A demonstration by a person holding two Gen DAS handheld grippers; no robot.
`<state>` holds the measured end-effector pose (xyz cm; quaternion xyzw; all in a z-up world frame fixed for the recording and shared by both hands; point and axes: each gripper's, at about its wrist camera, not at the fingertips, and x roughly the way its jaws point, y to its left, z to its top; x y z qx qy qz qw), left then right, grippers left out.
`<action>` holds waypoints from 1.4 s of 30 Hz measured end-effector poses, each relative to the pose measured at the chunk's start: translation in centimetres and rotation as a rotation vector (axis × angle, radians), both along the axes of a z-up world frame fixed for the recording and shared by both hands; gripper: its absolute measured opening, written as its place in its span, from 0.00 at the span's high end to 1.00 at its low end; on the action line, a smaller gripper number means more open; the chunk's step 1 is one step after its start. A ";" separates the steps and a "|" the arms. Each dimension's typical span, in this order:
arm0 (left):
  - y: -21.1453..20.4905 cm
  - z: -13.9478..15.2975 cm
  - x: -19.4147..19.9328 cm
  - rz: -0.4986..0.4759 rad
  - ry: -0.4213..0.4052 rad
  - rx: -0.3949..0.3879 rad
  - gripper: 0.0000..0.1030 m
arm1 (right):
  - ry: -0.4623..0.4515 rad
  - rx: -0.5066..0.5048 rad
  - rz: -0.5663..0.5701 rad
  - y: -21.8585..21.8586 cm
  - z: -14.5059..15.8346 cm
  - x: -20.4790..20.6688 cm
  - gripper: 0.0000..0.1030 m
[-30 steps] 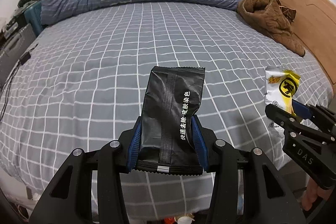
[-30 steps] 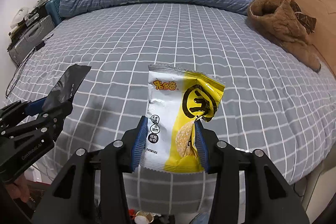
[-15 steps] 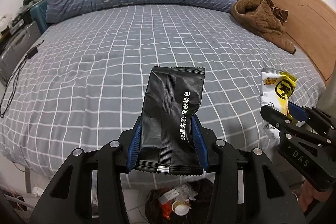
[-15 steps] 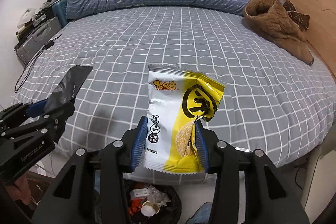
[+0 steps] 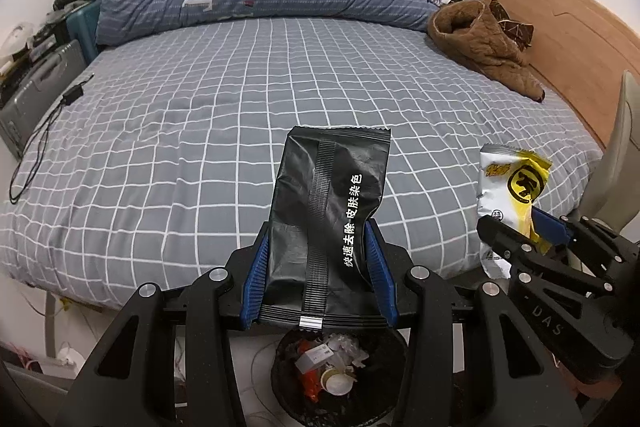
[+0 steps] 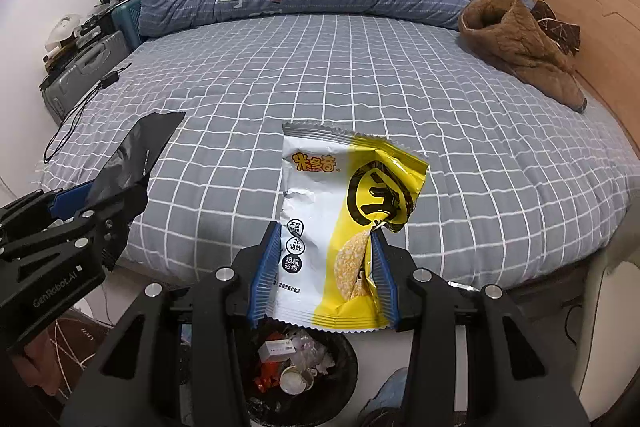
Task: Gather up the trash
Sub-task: 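Lift the black packet and yellow wrapper and carry both over the bin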
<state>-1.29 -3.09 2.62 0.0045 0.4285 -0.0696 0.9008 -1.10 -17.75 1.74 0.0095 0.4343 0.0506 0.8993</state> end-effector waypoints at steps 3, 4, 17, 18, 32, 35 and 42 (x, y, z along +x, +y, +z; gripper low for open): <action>0.0 0.3 -0.9 -0.002 -0.006 -0.003 0.57 | -0.003 0.001 0.001 0.2 0.3 -1.0 0.59; 0.0 0.4 -1.2 -0.003 -0.009 -0.006 0.57 | -0.005 0.000 0.002 0.2 0.3 -1.2 0.59; 0.3 -0.5 -4.1 0.010 0.004 -0.018 0.57 | -0.005 0.018 -0.002 0.7 -0.2 -4.3 0.59; 0.3 -0.7 -4.3 0.010 0.007 -0.016 0.57 | -0.001 0.018 0.001 0.8 -0.5 -4.6 0.59; 1.2 -6.3 -8.9 0.031 0.086 -0.033 0.57 | 0.065 0.012 -0.002 0.5 -5.5 -8.5 0.59; 1.0 -7.8 -9.5 0.023 0.107 -0.022 0.57 | 0.087 0.012 0.000 0.8 -6.8 -9.1 0.59; 0.8 -11.6 -10.2 0.012 0.160 -0.008 0.57 | 0.132 0.014 0.005 1.5 -10.0 -10.2 0.59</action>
